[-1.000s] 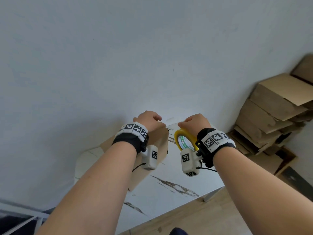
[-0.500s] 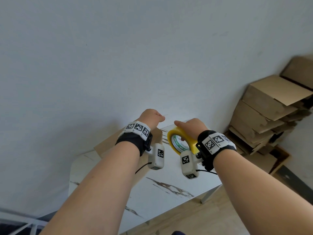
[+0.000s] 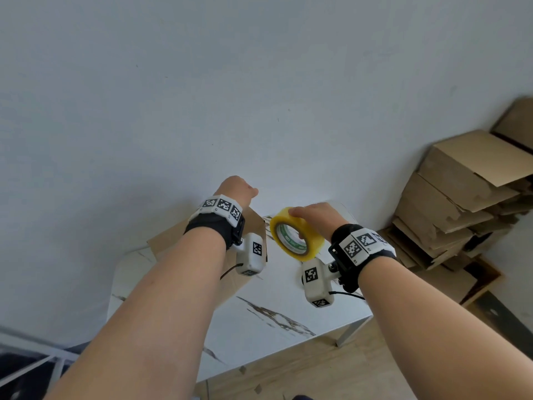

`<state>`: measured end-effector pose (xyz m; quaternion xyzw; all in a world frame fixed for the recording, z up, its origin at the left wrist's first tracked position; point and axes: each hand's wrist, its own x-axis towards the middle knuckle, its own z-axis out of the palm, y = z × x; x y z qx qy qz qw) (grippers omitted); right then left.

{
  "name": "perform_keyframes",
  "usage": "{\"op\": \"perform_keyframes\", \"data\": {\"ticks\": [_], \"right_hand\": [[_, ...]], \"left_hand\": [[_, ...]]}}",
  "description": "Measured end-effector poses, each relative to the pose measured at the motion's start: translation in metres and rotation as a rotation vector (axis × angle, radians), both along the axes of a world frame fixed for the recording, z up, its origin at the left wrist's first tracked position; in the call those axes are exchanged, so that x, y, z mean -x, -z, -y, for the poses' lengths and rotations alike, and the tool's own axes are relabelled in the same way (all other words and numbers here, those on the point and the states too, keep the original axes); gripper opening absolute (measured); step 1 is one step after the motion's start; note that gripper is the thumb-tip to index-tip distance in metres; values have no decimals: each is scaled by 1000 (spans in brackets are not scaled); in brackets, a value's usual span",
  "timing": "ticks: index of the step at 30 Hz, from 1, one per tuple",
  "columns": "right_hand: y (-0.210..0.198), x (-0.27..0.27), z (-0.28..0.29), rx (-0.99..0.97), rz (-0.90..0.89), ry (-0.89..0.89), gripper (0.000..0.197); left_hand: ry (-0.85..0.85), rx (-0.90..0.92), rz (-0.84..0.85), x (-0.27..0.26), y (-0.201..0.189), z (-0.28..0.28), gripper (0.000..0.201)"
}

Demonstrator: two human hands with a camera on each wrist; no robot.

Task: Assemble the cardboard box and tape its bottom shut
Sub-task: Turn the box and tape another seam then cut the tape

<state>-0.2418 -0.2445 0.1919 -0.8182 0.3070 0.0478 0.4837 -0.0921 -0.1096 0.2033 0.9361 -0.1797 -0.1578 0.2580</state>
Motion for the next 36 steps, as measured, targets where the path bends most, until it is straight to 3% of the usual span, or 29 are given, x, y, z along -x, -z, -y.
{"op": "perform_keyframes", "data": {"ticks": [6,11,14,19,24,36], "right_hand": [[19,8,13,84,-51,-17,53],[11,0,20,-18,10,-56,46],[11,-4,18,57,20,-140,43],[17,-7,9,245,-107,-190,64],[20,-12,6,125,-80,-77,58],[24,-24,-21,344,-248,3,57]], "left_hand": [[-108,-26,46,-2,0,4,44],[-207,-19,44,-9,-2,-5,40],[-221,-33,46,-17,-6,-11,42],[-235,-94,52,-39,-15,-21,42],[-206,-169,64,-54,-8,-23,40],[-67,-265,57,-84,29,-19,49]]}}
